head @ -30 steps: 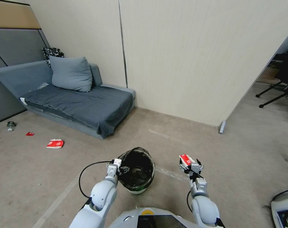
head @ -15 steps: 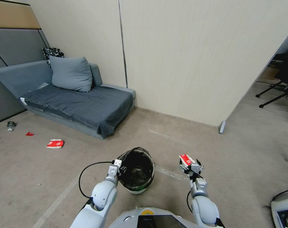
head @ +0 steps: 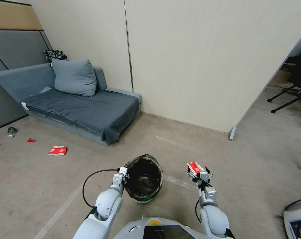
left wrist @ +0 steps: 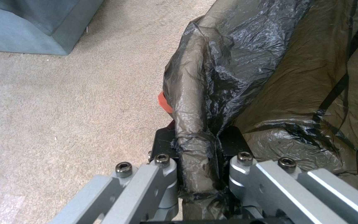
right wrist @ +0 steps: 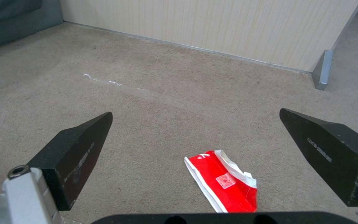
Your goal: Pick up the trash bin, then pick up the garbage from the floor and place it into the trash bin.
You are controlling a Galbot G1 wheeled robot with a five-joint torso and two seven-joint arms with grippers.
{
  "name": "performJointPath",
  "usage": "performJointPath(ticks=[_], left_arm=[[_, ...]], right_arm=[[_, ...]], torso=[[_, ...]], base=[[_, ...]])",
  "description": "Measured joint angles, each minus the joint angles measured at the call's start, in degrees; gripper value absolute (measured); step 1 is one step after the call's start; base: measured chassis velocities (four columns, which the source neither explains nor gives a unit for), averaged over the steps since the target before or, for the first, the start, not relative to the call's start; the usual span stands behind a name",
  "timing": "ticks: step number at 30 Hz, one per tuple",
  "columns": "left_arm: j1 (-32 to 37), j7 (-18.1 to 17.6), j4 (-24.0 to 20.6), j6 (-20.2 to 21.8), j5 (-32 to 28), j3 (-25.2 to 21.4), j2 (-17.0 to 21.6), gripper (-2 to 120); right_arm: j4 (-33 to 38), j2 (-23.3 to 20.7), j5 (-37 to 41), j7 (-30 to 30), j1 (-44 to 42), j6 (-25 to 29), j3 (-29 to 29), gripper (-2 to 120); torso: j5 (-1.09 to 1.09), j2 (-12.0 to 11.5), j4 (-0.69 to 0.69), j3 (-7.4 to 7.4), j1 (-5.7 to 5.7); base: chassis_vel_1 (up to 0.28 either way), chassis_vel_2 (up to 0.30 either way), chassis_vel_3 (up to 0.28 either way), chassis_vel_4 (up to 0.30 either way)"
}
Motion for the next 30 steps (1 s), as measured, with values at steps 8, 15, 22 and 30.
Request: performJointPath(ticks=[8,15,22,30], left_arm=[[0.1,0.6,-1.8,0.0,-3.3,-0.8,0.5,7],[1.4,1.4,-7.5,0.0,-5.0,-3.1,1.8,1],[4.5,3.0,-13.4,-1.0,-9.0,-7.0,2.6,1],[8.8,4.4,-18.6,-2.1,-11.7,-12.8,3.4,1]], right_arm=[[1.0,0.0,0.0,-0.6,0.0,0.0,0.2,100],[3.0,0.0,1.7,-0.7,0.8,-0.9,0.5,100],[5.8,-0.9,4.8,-0.9,0.6,-2.2,1.4,100],[8.6,-3.5,6.2,-0.8,0.2,-4.1,1.3,100]], torso=[[-0.03,0.0,-0.02,0.01,0.00],[0.01,0.0,0.01,0.01,0.00],[-0.01,0.0,0.00,0.01,0.00],[0.00,0.0,0.00,0.00,0.00]], base=[[0.000,0.000,0.000,0.000],[0.000,0.000,0.000,0.000],[0.000,0.000,0.000,0.000],[0.000,0.000,0.000,0.000]])
